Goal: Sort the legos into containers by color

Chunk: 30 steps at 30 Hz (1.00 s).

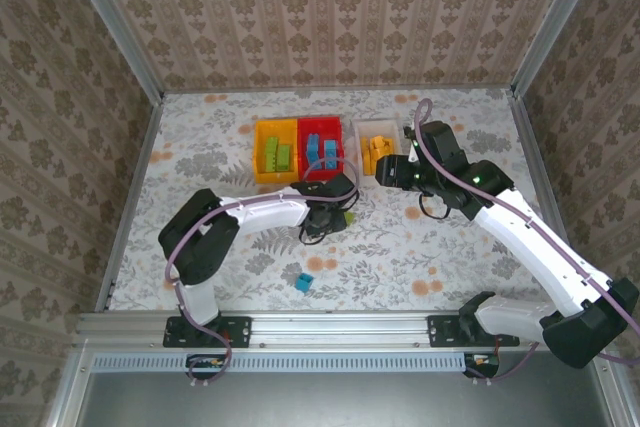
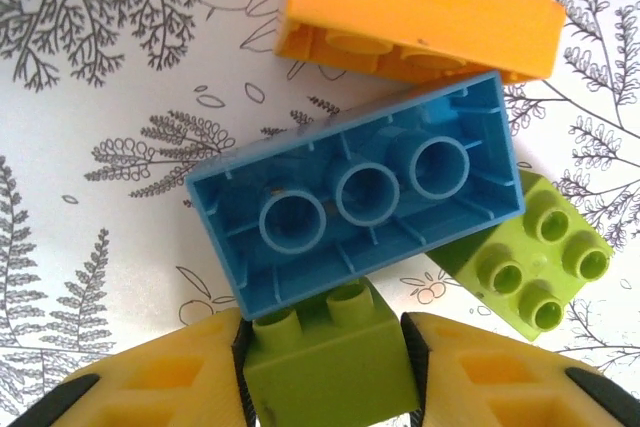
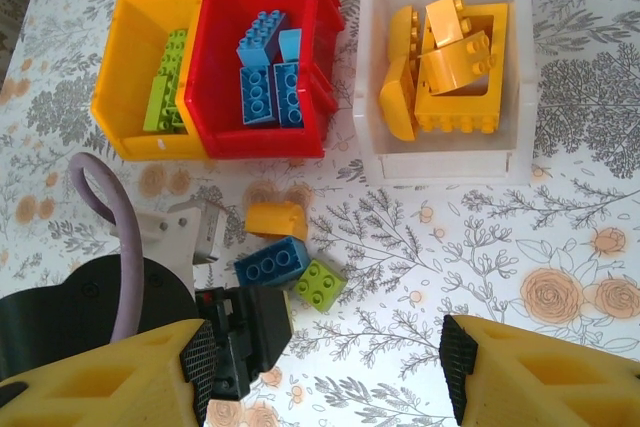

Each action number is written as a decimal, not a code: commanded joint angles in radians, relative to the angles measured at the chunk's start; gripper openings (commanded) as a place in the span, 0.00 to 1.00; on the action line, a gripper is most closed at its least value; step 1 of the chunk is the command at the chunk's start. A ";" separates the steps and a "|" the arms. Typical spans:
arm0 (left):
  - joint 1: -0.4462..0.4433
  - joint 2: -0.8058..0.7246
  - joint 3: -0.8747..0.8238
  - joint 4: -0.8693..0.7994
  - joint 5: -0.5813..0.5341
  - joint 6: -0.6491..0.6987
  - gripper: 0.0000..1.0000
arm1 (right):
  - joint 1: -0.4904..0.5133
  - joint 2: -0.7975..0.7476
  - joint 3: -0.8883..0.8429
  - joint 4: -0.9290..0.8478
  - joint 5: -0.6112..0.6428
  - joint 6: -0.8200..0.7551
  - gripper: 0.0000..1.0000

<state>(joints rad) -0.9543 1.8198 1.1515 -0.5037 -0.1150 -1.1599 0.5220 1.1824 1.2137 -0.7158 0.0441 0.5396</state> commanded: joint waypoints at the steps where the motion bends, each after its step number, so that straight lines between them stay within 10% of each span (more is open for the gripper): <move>1: -0.009 -0.042 -0.031 -0.028 -0.024 -0.008 0.37 | 0.007 -0.018 -0.019 -0.012 -0.015 0.016 0.64; 13: -0.011 -0.320 -0.110 -0.190 -0.105 0.040 0.32 | 0.052 -0.033 -0.031 0.021 -0.098 -0.010 0.63; 20: 0.258 -0.366 0.014 -0.247 -0.054 0.330 0.32 | 0.145 -0.013 -0.014 0.155 -0.163 -0.020 0.64; 30: 0.491 -0.024 0.402 -0.238 -0.002 0.637 0.34 | 0.156 0.104 0.078 0.249 -0.178 0.027 0.63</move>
<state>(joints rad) -0.4789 1.7218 1.4853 -0.7162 -0.1474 -0.6441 0.6724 1.2716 1.2476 -0.5053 -0.1146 0.5495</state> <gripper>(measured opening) 0.340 0.635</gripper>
